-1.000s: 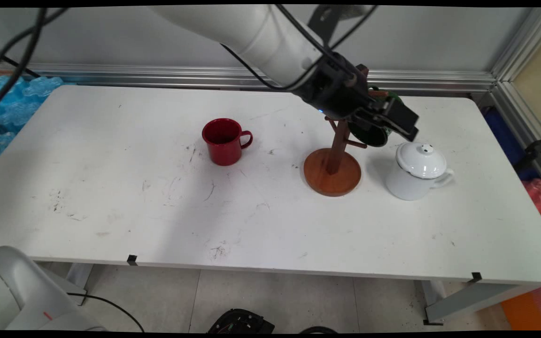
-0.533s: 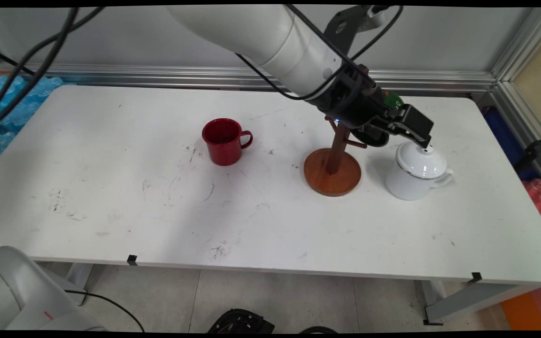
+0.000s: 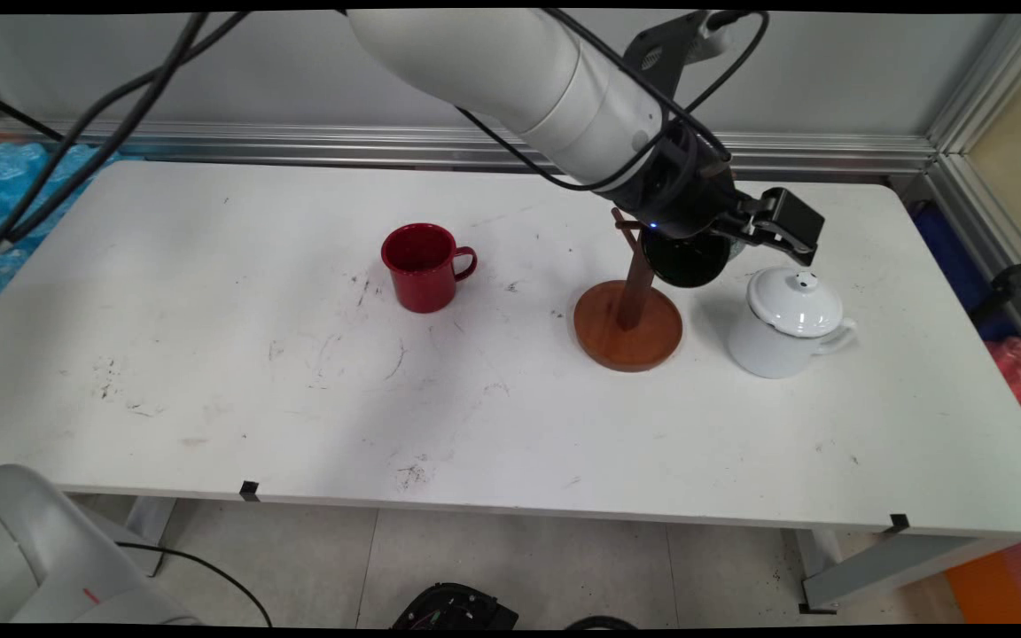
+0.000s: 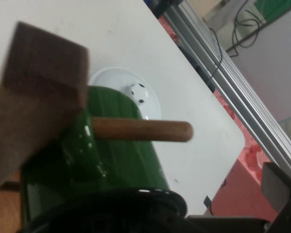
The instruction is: Pick up the green mug from the rack, then place the picked object on the table
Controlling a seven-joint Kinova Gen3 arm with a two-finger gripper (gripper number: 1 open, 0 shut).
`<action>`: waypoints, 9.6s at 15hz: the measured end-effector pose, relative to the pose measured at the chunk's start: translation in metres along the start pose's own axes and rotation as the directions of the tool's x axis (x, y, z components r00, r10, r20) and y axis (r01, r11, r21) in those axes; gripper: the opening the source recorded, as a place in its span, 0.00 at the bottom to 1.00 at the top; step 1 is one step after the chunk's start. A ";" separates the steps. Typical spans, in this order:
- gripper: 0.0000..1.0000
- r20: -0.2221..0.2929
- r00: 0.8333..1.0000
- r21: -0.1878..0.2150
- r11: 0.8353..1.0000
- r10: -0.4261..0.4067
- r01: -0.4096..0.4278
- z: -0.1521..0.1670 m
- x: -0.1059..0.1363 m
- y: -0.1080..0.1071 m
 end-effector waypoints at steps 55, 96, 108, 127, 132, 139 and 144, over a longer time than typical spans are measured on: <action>0.00 -0.011 0.960 -0.141 0.950 0.279 -0.278 -0.065 -0.001 -0.013; 0.00 0.473 0.511 -0.097 0.619 0.717 -0.779 -0.232 -0.034 -0.094; 0.00 0.654 0.344 -0.139 0.554 0.674 -0.821 -0.147 -0.057 -0.113; 0.00 0.769 0.296 -0.133 0.594 0.566 -0.793 -0.057 -0.093 -0.123; 0.00 0.778 0.299 -0.126 0.603 0.553 -0.788 -0.046 -0.095 -0.125; 1.00 0.778 0.329 -0.110 0.632 0.535 -0.768 -0.035 -0.098 -0.128; 1.00 0.764 0.351 -0.102 0.638 0.542 -0.763 -0.032 -0.095 -0.126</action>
